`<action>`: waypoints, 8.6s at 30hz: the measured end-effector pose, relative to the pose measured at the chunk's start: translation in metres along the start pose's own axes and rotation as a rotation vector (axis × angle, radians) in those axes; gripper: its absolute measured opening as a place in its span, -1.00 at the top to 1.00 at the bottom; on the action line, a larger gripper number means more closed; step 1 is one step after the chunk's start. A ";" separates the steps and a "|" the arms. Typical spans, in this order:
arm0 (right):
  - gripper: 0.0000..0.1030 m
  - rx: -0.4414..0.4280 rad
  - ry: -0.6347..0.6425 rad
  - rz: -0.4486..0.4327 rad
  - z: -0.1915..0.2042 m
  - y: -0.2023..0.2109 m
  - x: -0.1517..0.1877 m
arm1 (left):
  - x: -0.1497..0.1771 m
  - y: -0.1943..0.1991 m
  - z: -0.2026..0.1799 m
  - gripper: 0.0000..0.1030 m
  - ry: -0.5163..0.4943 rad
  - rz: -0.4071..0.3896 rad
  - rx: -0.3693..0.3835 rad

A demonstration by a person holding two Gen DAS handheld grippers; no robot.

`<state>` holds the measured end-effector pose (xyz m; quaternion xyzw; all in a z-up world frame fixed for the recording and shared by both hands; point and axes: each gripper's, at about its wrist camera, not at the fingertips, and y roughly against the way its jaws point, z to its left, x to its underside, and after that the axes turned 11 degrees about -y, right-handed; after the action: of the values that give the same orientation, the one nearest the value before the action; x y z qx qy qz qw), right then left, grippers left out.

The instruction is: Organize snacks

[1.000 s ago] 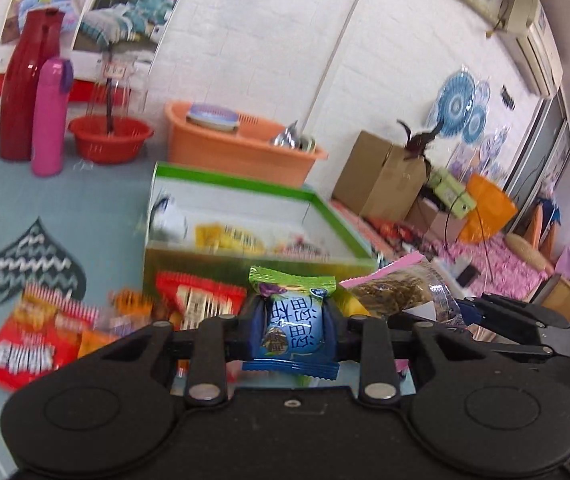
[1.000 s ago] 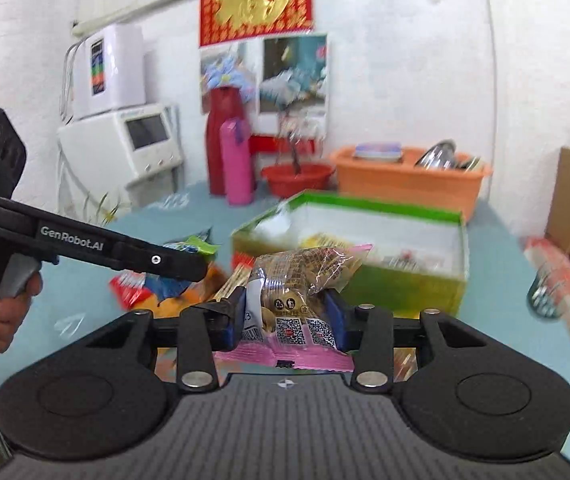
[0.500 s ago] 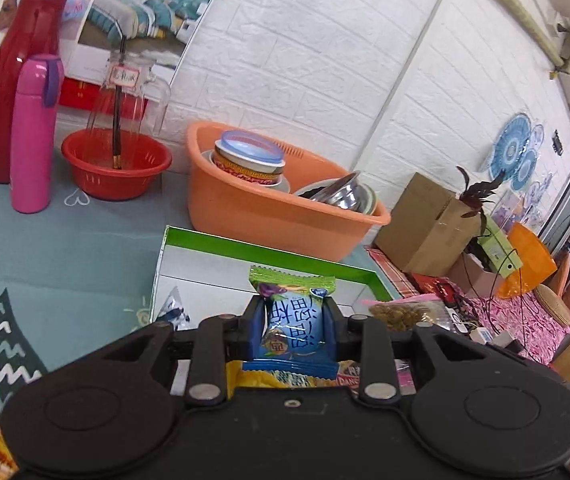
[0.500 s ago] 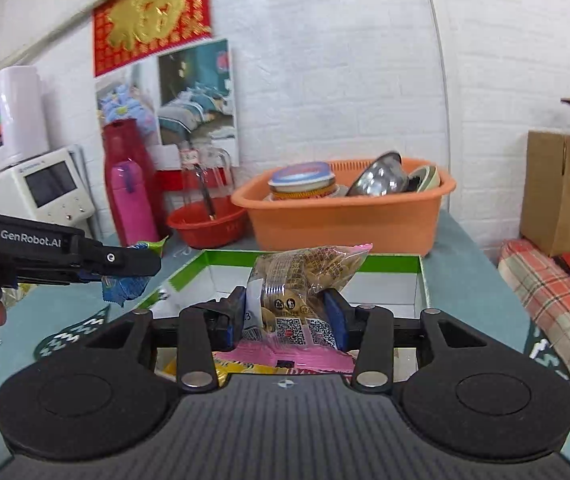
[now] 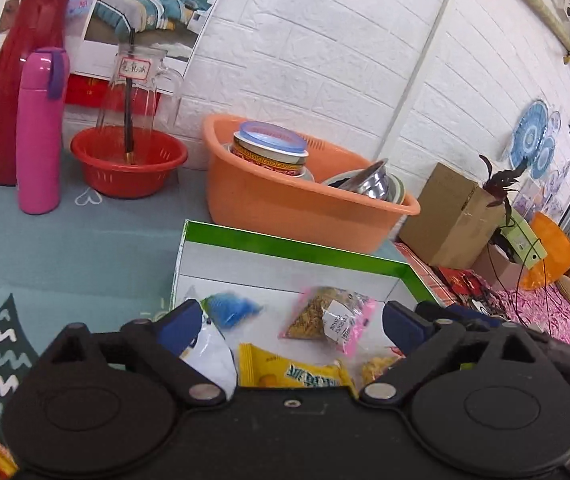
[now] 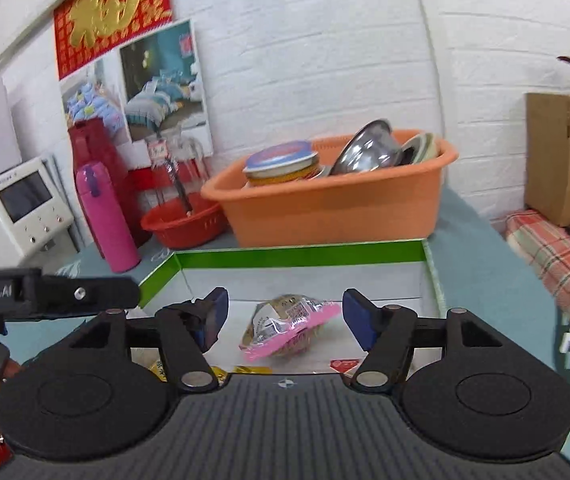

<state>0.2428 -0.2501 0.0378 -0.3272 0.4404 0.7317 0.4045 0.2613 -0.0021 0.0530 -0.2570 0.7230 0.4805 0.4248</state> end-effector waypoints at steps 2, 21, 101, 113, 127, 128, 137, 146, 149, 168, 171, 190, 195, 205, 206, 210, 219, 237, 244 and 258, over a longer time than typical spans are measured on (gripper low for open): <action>-1.00 -0.003 -0.011 -0.025 -0.001 0.019 -0.003 | 0.001 0.014 -0.004 -1.00 0.007 -0.003 0.011; -1.00 0.006 0.187 -0.075 0.001 0.174 0.046 | 0.081 0.113 -0.083 -1.00 -0.046 0.102 0.220; -0.28 -0.086 0.079 0.066 -0.031 0.140 0.034 | 0.065 0.076 -0.108 -0.24 -0.045 -0.019 0.282; -0.28 0.018 0.136 0.019 -0.021 0.055 0.005 | 0.008 0.005 -0.071 -0.26 -0.030 -0.023 0.160; -1.00 0.071 0.295 0.036 -0.018 0.017 0.021 | 0.020 -0.014 -0.048 -1.00 -0.023 -0.003 0.100; -1.00 0.074 0.289 0.023 -0.018 0.025 0.019 | 0.019 -0.006 -0.048 -1.00 -0.022 -0.003 0.099; -1.00 -0.012 0.183 -0.016 -0.010 0.134 0.020 | 0.041 0.078 -0.078 -1.00 -0.044 0.016 0.135; -1.00 -0.049 0.147 0.064 -0.020 0.200 0.074 | 0.105 0.118 -0.100 -1.00 -0.075 0.047 0.164; -1.00 -0.054 0.106 0.093 -0.026 0.205 0.091 | 0.123 0.118 -0.103 -1.00 -0.064 0.073 0.175; -1.00 -0.012 0.183 0.226 -0.032 0.193 0.125 | 0.136 0.103 -0.111 -1.00 -0.083 0.129 0.202; -0.95 0.025 0.190 0.259 -0.039 0.175 0.136 | 0.135 0.080 -0.113 -1.00 -0.075 0.134 0.175; -0.61 -0.031 0.137 0.246 -0.044 0.159 0.131 | 0.134 0.018 -0.116 -0.99 -0.241 0.189 0.069; -0.50 -0.043 0.152 0.251 -0.038 0.148 0.131 | 0.134 0.015 -0.119 -0.73 -0.262 0.170 0.062; 0.47 -0.081 0.174 0.209 -0.027 0.164 0.124 | 0.128 0.050 -0.101 -0.60 -0.139 0.155 0.181; 0.48 -0.086 0.179 0.197 -0.024 0.167 0.121 | 0.125 0.056 -0.100 -0.60 -0.130 0.143 0.186; 1.00 -0.113 0.210 0.149 -0.010 0.172 0.108 | 0.108 0.082 -0.092 -0.60 -0.117 0.071 0.190; -0.99 -0.100 0.236 0.208 0.002 0.156 0.112 | 0.099 0.113 -0.076 -0.61 -0.094 -0.004 0.156; -0.20 -0.156 0.254 0.090 0.025 0.147 0.077 | 0.052 0.105 -0.057 -0.60 -0.078 -0.057 0.150; -0.22 -0.124 0.230 -0.051 0.039 0.097 0.034 | 0.012 0.064 -0.039 -0.61 -0.038 -0.089 0.095; -1.00 0.047 0.256 0.018 0.034 -0.005 0.040 | 0.019 0.001 -0.011 -1.00 -0.030 -0.015 0.006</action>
<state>0.2252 -0.2060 0.0161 -0.4044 0.5084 0.6771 0.3458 0.2472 -0.0111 0.0394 -0.2537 0.7160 0.4790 0.4400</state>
